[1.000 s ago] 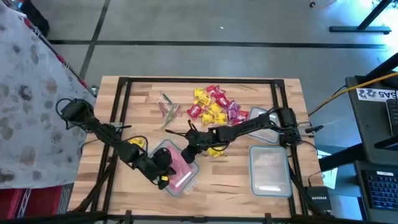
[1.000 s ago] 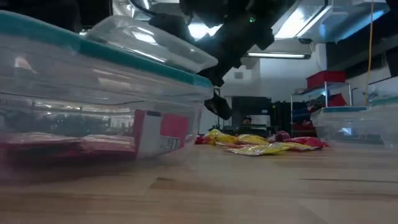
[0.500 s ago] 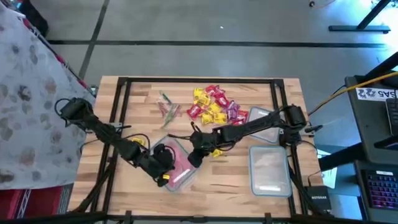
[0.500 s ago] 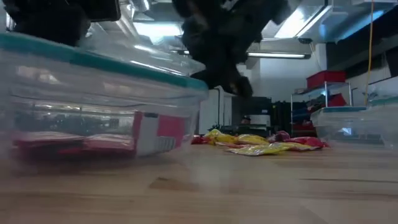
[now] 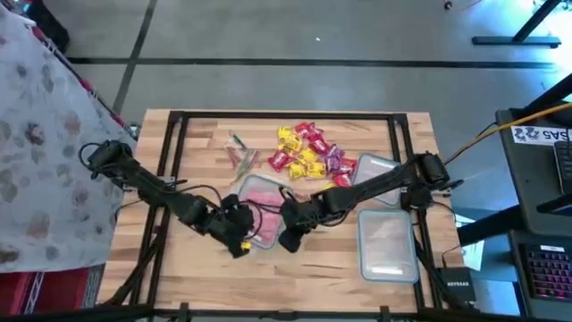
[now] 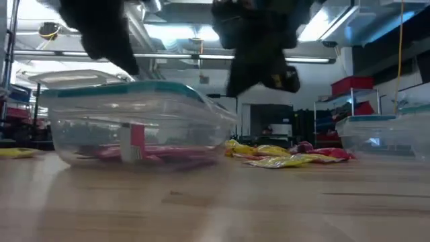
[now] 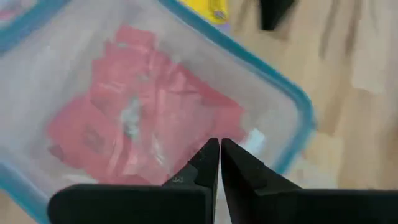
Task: Sort candy
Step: Close the rectangular transparent bin
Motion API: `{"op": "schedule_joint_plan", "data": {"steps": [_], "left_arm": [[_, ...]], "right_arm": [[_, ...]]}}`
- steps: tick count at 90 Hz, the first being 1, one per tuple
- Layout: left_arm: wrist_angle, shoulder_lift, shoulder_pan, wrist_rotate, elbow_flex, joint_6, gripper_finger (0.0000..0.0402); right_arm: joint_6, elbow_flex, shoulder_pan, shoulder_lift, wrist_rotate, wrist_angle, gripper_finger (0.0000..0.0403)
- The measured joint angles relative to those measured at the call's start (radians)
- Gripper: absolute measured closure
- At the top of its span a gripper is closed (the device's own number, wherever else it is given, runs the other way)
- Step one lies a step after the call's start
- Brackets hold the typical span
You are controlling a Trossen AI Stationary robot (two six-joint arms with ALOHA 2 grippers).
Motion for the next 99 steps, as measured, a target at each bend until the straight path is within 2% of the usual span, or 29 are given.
{"op": "schedule_joint_plan", "data": {"steps": [10,26,33,45,50,67,91,99], "left_arm": [[0.019,0.013,0.049,0.011,0.0,0.034,0.0401],[0.006,0.021,0.145,0.019,0.0,0.095,0.0401],[0.006,0.04,0.19,0.062,-0.001,0.144,0.0401],[0.104,0.082,0.241,0.188,-0.039,0.187,0.0401],[0.145,0.097,0.246,0.218,-0.06,0.177,0.0401],[0.251,0.125,0.22,0.218,-0.115,0.132,0.0401],[0.504,0.13,0.192,0.231,-0.247,0.013,0.0401],[0.535,0.129,0.183,0.22,-0.267,0.009,0.0401]], "right_arm": [[-0.023,0.0,-0.002,-0.004,0.012,-0.064,0.0403],[-0.042,-0.001,-0.01,-0.004,0.069,-0.07,0.0403],[-0.041,-0.001,-0.013,-0.004,0.081,-0.073,0.0403],[-0.036,-0.006,-0.026,0.011,0.1,-0.074,0.0403],[-0.034,-0.014,-0.032,0.019,0.114,-0.038,0.0403],[0.016,-0.071,-0.043,0.025,0.117,0.076,0.0403],[0.022,-0.083,-0.041,0.031,0.17,0.131,0.0403],[0.018,-0.08,-0.039,0.039,0.192,0.15,0.0403]]}}
